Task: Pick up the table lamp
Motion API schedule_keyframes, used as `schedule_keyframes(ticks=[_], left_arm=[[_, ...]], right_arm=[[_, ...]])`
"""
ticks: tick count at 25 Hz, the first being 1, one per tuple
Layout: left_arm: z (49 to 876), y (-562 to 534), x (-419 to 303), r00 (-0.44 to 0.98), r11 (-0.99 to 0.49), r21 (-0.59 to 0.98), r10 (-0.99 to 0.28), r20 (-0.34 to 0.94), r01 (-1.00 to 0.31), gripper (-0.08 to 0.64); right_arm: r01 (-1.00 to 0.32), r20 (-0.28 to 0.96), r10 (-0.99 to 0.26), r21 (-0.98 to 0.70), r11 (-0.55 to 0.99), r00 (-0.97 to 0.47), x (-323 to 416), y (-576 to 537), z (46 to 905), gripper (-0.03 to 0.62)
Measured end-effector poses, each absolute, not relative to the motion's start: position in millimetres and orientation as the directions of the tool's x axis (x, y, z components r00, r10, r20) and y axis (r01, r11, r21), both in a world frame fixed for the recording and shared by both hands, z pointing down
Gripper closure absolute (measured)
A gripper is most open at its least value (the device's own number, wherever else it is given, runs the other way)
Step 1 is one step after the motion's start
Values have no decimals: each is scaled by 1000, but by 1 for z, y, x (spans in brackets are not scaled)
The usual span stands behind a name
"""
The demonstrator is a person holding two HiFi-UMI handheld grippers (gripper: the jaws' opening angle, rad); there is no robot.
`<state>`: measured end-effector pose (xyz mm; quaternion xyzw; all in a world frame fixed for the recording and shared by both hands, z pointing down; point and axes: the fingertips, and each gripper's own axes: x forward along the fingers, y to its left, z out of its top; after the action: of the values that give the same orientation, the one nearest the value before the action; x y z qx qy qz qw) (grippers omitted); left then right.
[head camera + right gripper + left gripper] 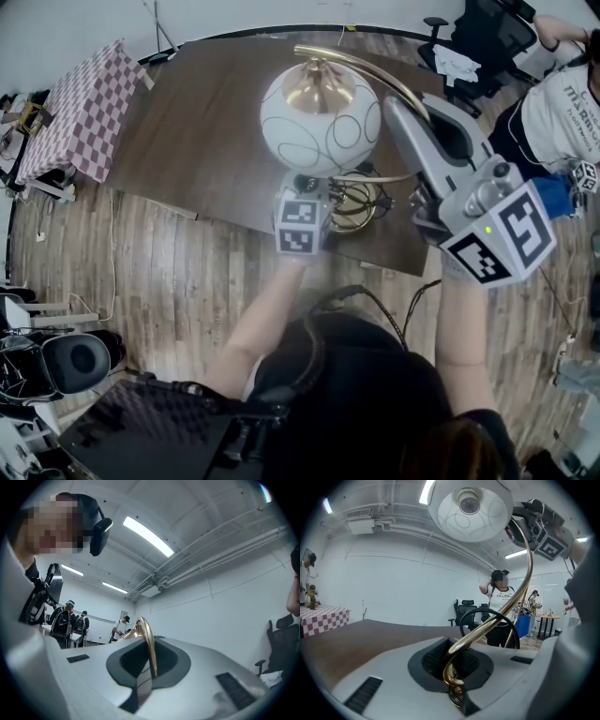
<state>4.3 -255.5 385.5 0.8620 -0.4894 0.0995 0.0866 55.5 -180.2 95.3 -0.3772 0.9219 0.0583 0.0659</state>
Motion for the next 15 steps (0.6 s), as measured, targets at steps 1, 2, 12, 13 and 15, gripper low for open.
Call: schedule_keyframes(ticks=[1,2,12,13,15], left_arm=[[386,-255,4,501,-506,53,-826,257,-861,560],[386,-255,4,501,-506,53,-826,258,-861,560],[391,-252,4,504,-511,49,-822,266,-858,560],[392,-251,4,505,-511,50,-821,266,-858,560],[394,-249,5,507,-513,53,-819,268,-857,560]], right_arm=[[-704,-165,-688,57,708,-706,56,-180,95,592],[-704,-164,-689,57,708,-706,55,-180,96,592],[-713,-163,-699,48,700,-697,57,-177,101,592],[-713,-162,-699,48,699,-696,57,-176,102,592],[-715,-159,-702,46,697,-694,57,-175,105,591]])
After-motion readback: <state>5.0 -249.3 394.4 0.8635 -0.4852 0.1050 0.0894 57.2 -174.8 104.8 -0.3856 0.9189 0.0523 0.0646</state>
